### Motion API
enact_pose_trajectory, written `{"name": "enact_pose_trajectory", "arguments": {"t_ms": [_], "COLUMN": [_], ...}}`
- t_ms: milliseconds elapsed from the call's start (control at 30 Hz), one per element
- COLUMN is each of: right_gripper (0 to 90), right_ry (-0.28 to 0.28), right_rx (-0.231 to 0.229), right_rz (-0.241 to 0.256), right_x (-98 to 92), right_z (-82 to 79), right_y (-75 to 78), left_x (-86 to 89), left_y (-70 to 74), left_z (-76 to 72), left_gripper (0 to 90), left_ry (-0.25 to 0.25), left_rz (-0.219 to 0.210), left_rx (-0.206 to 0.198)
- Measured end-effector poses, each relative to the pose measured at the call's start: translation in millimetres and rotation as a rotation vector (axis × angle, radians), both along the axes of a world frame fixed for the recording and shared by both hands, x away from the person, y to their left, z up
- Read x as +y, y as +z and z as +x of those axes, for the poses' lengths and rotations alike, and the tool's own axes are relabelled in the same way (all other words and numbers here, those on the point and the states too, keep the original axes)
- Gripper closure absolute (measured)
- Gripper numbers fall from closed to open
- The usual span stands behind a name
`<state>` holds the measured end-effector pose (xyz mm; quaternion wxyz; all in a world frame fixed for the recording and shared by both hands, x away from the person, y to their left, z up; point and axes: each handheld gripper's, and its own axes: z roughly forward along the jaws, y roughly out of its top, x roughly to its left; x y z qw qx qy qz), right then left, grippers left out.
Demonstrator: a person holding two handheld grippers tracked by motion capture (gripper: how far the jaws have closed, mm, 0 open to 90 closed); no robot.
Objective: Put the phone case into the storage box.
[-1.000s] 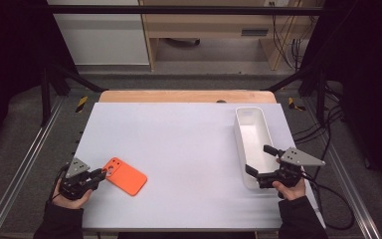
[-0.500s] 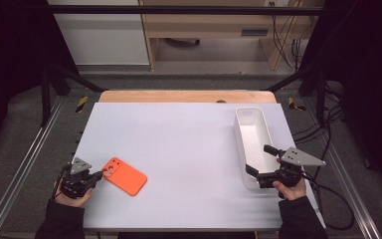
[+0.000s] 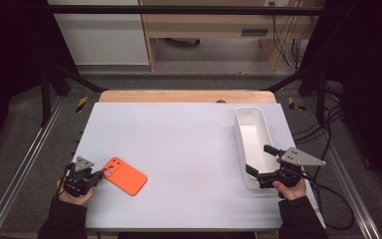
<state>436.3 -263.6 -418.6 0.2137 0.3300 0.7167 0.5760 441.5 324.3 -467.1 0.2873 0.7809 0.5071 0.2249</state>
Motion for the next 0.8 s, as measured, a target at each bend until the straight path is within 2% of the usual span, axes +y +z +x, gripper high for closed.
{"name": "enact_pose_trajectory", "arguments": {"t_ms": [667, 800], "right_gripper": [0.4, 0.4], "right_ry": [0.000, 0.000], "right_rx": [0.001, 0.002], "right_rz": [-0.003, -0.006], "right_x": [0.5, 0.7], "right_z": [0.4, 0.5], "right_y": [-0.5, -0.7], "left_x": [-7.6, -7.8], "left_y": [-4.2, -4.7], "left_z": [18.3, 22.4], "left_gripper": [89.9, 89.9], "left_ry": [0.031, 0.037], "left_rz": [-0.032, -0.050], "left_rx": [-0.031, -0.030]}}
